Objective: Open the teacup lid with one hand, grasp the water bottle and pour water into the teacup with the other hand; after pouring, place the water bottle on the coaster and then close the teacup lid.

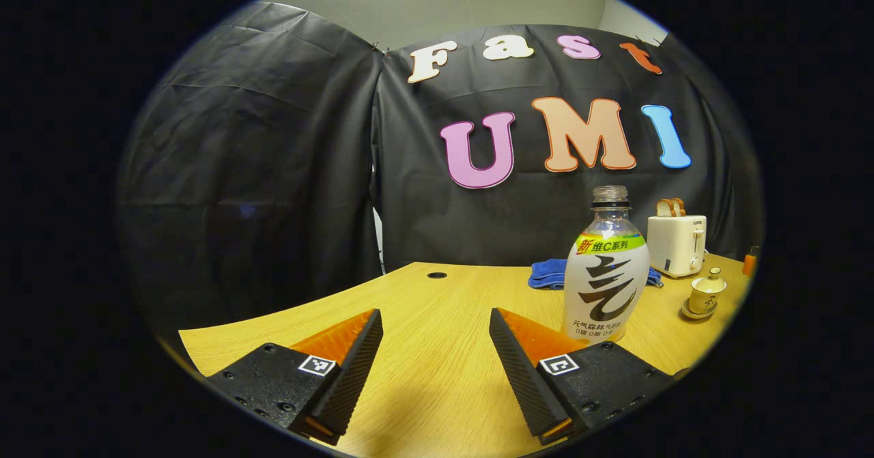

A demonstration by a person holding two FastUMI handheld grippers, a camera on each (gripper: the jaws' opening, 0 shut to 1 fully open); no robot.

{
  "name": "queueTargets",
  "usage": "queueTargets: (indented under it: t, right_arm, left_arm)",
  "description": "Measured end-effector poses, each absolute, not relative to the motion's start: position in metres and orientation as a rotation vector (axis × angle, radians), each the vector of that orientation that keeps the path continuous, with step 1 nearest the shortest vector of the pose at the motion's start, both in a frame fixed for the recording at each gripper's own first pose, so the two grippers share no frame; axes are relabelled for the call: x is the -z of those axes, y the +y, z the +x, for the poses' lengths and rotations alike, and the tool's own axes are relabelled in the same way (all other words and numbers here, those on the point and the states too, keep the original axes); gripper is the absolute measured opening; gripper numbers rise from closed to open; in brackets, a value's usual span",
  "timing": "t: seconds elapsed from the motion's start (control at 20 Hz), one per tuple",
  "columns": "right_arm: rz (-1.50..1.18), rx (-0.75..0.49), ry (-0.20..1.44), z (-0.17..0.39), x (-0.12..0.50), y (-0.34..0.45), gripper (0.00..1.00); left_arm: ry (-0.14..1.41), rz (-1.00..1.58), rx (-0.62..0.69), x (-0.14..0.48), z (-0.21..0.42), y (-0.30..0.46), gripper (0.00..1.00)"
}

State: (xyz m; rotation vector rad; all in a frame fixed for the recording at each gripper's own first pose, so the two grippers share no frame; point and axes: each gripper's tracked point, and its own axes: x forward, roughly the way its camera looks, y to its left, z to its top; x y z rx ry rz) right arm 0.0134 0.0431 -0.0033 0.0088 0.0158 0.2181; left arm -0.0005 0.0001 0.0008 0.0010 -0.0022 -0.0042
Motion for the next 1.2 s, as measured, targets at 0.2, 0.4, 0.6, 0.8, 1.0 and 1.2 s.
queueTargets:
  t: [0.2,0.4,0.6,0.8,1.0,1.2]
  right_arm:
    - [0.007,-0.247,0.036,0.029,0.009,0.056,0.95]
    - [0.007,-0.278,0.05,0.046,0.011,0.07,0.98]
    - [0.004,-0.292,0.056,0.063,0.013,0.083,0.95]
    - [-0.003,-0.303,0.092,0.078,0.021,0.092,0.98]
    - [-0.014,-0.302,0.13,0.091,0.026,0.098,0.98]
    - [-0.019,-0.299,0.154,0.097,0.03,0.101,0.78]
  left_arm:
    - [-0.002,0.001,0.004,-0.001,0.0,0.0,0.92]
    - [-0.002,0.001,0.004,-0.001,0.0,0.0,0.92]
    - [-0.002,0.001,0.004,-0.001,0.0,0.0,0.92]
    - [-0.002,0.001,0.004,-0.001,0.0,0.0,0.92]
    - [-0.001,0.001,0.005,-0.001,0.0,0.0,0.92]
    - [-0.001,0.001,0.006,-0.001,0.0,0.0,0.92]
